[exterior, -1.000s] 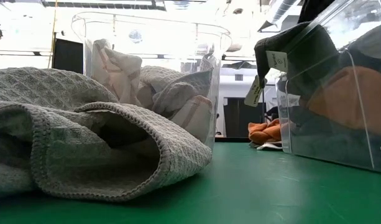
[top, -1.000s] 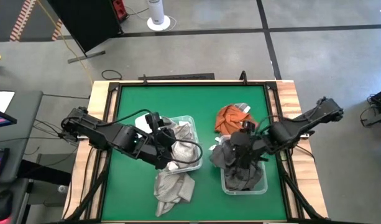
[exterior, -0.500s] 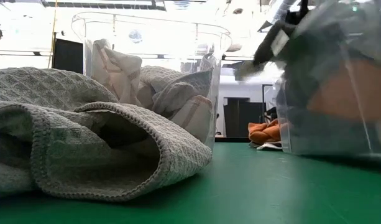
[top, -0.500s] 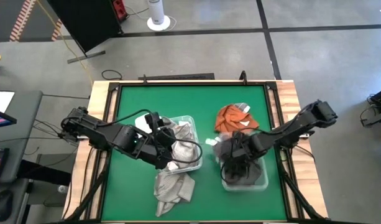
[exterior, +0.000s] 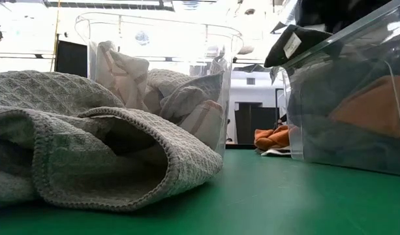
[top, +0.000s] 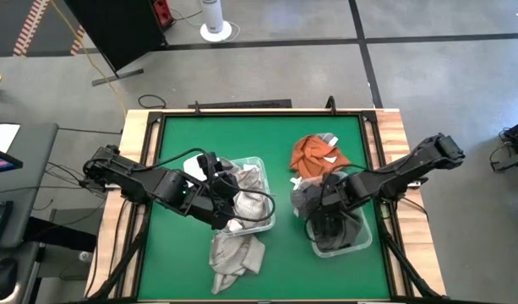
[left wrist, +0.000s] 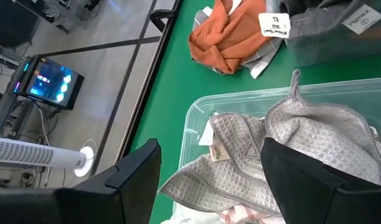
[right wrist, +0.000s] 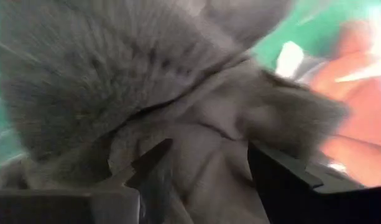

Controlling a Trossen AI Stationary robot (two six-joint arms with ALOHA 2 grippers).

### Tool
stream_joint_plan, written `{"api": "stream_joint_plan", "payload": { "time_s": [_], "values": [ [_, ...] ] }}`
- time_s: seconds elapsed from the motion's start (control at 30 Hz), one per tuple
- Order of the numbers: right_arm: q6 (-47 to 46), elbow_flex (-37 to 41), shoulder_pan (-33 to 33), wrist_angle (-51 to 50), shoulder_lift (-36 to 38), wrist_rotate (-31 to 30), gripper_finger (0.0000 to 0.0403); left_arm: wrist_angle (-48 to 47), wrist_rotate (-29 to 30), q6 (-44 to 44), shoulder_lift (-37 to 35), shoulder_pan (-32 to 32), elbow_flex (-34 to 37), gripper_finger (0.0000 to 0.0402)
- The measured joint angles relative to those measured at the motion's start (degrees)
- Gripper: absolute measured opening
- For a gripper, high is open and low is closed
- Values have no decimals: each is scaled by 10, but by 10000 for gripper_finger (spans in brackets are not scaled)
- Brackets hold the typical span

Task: Sort microfiber towel by color & place in baskets
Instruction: Put the grey microfiber towel into the right transparent bin

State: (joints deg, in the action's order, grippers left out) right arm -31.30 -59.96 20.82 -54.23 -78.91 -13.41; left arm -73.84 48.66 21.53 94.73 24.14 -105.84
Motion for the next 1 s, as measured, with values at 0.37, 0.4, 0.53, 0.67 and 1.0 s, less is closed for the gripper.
{"api": "stream_joint_plan", "payload": {
  "time_s": [0.37,0.4,0.53,0.67,1.0],
  "values": [
    [-27,-113,71,-94,20,-128,232,0,0,5,0,0,0,265],
    [-22,-121,78,-91,16,-139,232,0,0,6,0,0,0,265],
    [-16,-145,100,-86,8,-152,232,0,0,7,0,0,0,265],
    [-18,-156,115,-56,9,-157,232,0,0,8,0,0,0,265],
    [-17,-157,128,-36,-40,-216,232,-2,-1,13,0,0,0,265]
  ]
}}
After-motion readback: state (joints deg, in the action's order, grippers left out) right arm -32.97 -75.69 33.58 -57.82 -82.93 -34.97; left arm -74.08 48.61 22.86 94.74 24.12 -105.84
